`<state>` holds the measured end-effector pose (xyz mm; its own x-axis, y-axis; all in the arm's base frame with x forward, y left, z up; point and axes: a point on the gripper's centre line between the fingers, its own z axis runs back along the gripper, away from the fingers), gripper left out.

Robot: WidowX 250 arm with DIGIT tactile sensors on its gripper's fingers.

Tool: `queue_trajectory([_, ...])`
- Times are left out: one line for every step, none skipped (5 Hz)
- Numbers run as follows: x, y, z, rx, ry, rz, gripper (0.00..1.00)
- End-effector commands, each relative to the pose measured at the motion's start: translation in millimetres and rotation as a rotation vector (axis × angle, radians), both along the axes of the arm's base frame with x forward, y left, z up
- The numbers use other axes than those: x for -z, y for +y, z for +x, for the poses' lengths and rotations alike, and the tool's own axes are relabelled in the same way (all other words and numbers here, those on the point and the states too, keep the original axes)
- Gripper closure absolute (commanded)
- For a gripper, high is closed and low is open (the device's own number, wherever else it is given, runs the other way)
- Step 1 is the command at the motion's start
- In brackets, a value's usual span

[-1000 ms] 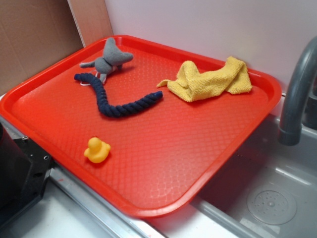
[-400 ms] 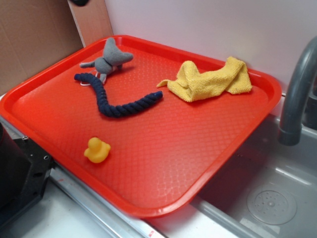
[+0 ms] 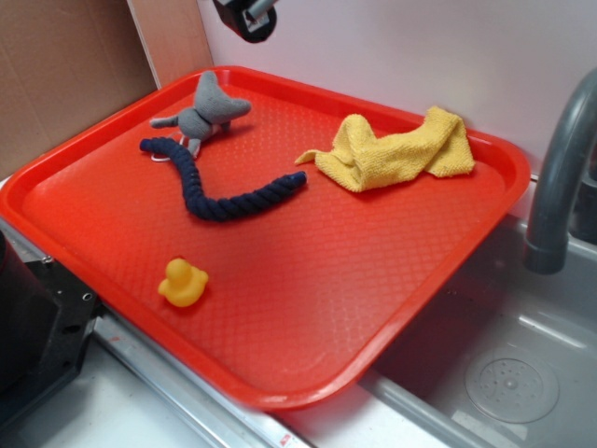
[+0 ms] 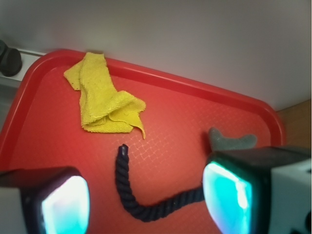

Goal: Grab the yellow cloth.

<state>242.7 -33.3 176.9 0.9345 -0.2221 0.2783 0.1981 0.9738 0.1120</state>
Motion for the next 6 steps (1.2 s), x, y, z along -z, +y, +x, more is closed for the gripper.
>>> queue_trajectory([-12.8,-1.0,5.5,-0.015,-0.033,-0.007,0.0])
queue_trajectory([25.7,-30.0,30.7,0.124,-0.07,-0.012,0.0])
queue_trajectory([62.1,-42.8,42.3,0.122,0.024,-0.011,0.0])
queue_trajectory([84.8,-44.0,60.7,0.106,0.038,-0.049,0.0])
queue_trajectory([100.7,-49.1,75.4,0.121,0.045,-0.056,0.0])
queue_trajectory([123.3,-53.7,91.4,0.147,0.072,-0.052,0.0])
